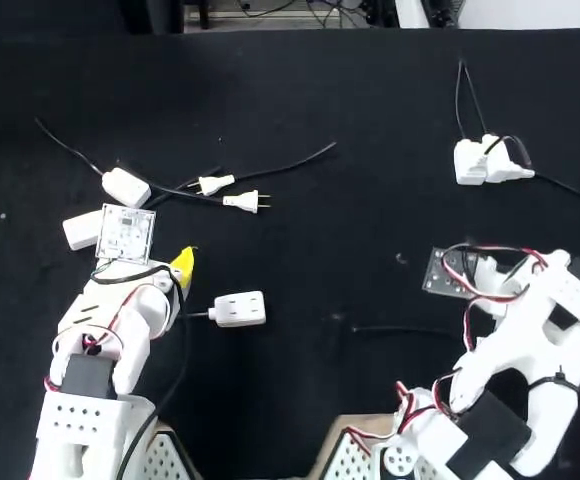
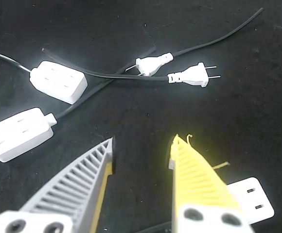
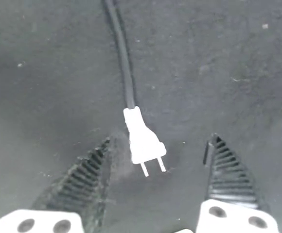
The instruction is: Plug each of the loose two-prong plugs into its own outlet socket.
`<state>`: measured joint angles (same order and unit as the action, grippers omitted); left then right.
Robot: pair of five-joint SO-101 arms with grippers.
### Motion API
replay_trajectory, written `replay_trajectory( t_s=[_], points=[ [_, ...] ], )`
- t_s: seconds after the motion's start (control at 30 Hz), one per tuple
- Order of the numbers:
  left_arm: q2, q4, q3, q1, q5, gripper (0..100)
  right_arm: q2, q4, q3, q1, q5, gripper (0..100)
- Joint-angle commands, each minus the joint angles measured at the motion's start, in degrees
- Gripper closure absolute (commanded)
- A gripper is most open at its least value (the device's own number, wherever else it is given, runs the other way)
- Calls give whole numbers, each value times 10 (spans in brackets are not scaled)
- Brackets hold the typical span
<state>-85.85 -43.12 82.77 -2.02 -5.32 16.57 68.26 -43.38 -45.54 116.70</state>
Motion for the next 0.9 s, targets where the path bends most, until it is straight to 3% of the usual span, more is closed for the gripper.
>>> replay_trajectory(
  t_s=[0.0, 0.23, 0.77, 0.87],
  points=[
    [-4, 5, -5, 6, 0, 802, 25, 1, 2, -30, 33, 724],
    [-4, 5, -10, 44, 0, 802, -9, -47, -2, -56, 38, 724],
    [-4, 5, -8, 44, 1, 802, -142, -173, 3, -64, 38, 726],
    [-4, 5, -8, 44, 1, 802, -166, -200, 3, -73, 38, 796]
  ],
)
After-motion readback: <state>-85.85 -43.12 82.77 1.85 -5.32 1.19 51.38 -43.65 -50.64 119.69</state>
